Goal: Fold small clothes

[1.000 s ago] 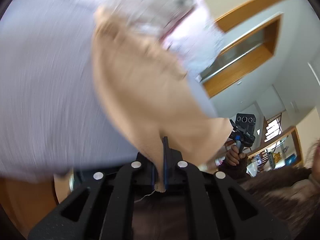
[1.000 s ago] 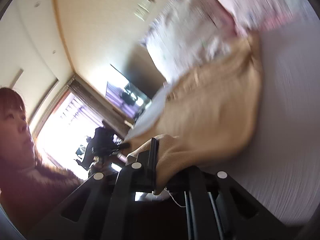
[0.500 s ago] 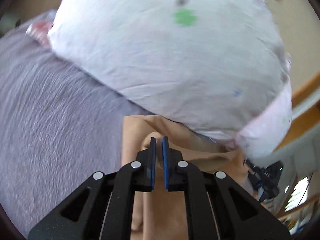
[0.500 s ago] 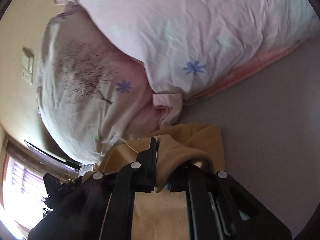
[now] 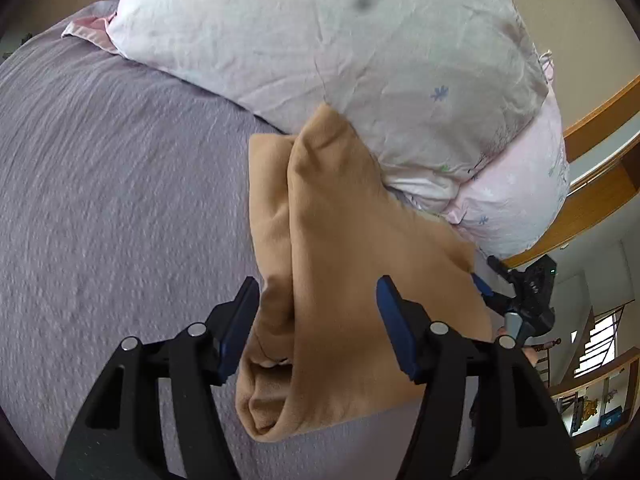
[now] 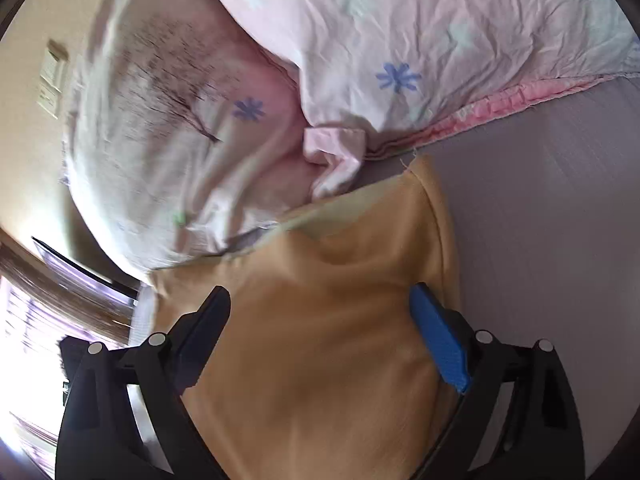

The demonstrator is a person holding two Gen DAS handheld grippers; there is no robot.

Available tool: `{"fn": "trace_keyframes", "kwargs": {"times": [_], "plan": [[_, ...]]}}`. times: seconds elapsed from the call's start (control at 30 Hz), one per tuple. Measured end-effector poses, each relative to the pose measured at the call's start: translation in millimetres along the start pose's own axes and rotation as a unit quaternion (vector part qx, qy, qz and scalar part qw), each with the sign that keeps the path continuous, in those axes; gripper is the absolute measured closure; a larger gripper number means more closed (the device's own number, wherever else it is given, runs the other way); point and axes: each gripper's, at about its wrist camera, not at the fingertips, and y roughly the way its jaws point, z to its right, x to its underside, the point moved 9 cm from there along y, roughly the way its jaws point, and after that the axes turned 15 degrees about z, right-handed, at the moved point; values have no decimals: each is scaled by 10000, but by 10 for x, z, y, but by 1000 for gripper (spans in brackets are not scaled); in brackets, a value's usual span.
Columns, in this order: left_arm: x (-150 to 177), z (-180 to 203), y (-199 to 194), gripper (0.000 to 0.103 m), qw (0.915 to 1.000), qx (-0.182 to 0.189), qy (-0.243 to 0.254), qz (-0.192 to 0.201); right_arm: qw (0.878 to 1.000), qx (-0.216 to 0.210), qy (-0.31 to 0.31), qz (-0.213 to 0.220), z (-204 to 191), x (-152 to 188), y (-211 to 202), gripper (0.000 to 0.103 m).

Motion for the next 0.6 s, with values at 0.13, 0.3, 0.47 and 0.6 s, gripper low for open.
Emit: {"fn": "trace_keyframes", "kwargs": {"times": [0.13, 0.3, 0.47, 0.6], "plan": [[167, 43, 161, 41, 9991, -353, 232, -52, 9967, -651, 77, 484, -126, 3, -391, 8], [88, 39, 189, 90, 9989, -365, -304, 6, 9915, -876, 335, 900, 59, 3, -663, 8], [-115, 880, 74, 91, 9995, 218, 49, 203, 9805, -1215, 857, 1285, 173, -219, -837, 8], [12, 2046, 273, 94, 9931, 1031, 550, 97, 9756, -1289, 846, 1564, 148, -357, -1018, 8]]}}
